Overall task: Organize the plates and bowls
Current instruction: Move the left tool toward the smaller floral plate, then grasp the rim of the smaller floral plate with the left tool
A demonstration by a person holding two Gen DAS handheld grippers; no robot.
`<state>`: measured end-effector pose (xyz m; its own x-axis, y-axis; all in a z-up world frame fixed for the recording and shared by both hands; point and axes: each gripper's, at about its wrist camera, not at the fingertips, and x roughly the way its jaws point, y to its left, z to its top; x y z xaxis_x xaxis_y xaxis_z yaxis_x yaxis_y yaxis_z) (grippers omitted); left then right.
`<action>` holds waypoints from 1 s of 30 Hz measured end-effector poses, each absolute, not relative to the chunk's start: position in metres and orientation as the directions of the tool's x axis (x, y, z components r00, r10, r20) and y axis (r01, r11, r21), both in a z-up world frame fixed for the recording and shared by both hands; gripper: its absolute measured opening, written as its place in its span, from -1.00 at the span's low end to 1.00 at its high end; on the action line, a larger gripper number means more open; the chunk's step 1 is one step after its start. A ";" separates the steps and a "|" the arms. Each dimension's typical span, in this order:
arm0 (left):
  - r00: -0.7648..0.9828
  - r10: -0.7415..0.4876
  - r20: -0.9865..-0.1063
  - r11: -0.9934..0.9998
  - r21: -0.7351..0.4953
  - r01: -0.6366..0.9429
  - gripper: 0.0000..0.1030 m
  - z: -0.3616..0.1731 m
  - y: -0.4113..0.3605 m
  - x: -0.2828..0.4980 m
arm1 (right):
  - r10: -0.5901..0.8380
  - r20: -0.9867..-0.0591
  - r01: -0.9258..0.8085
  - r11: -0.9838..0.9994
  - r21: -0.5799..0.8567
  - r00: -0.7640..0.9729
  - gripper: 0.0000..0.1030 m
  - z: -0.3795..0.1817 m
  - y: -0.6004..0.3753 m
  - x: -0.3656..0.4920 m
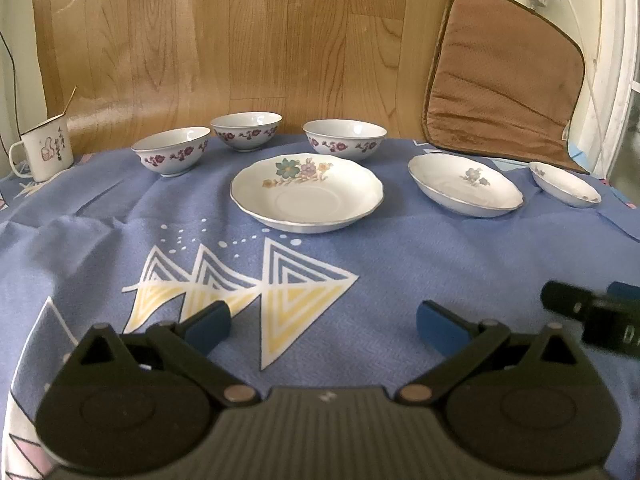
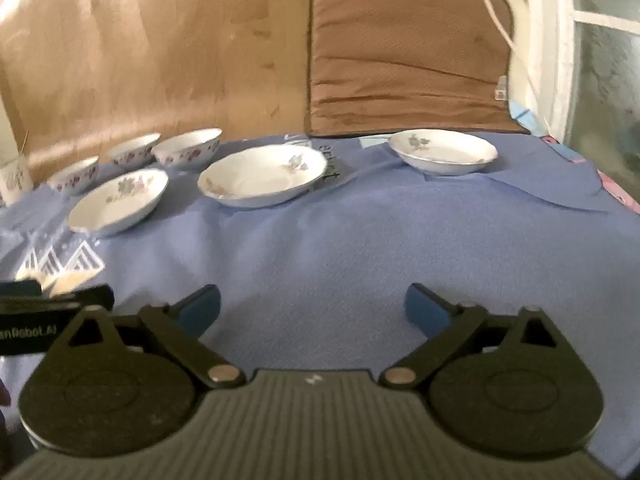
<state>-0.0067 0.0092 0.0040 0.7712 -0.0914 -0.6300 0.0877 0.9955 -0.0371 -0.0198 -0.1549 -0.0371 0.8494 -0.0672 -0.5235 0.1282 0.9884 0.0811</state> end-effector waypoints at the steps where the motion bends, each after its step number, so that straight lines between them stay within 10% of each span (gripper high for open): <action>1: 0.771 -0.091 -0.630 0.995 -0.037 0.088 1.00 0.004 0.009 -0.007 | -0.066 -0.522 0.132 0.987 0.090 0.850 0.76 -0.034 -0.157 -0.020; 5: 0.772 -0.096 -0.629 0.995 -0.043 0.089 1.00 0.005 0.010 -0.007 | -0.047 -0.520 0.133 0.982 0.131 0.853 0.30 -0.020 -0.162 -0.012; 21: 0.786 -0.206 -0.583 0.978 -0.147 0.147 0.69 0.012 0.015 -0.007 | 0.014 -0.594 0.203 0.933 0.297 0.804 -0.52 -0.001 -0.228 0.015; 30: 0.729 -0.287 -0.621 0.951 -0.279 0.137 0.06 0.047 -0.009 0.066 | 0.121 -0.530 0.063 0.947 0.316 0.839 -0.53 0.009 -0.222 0.076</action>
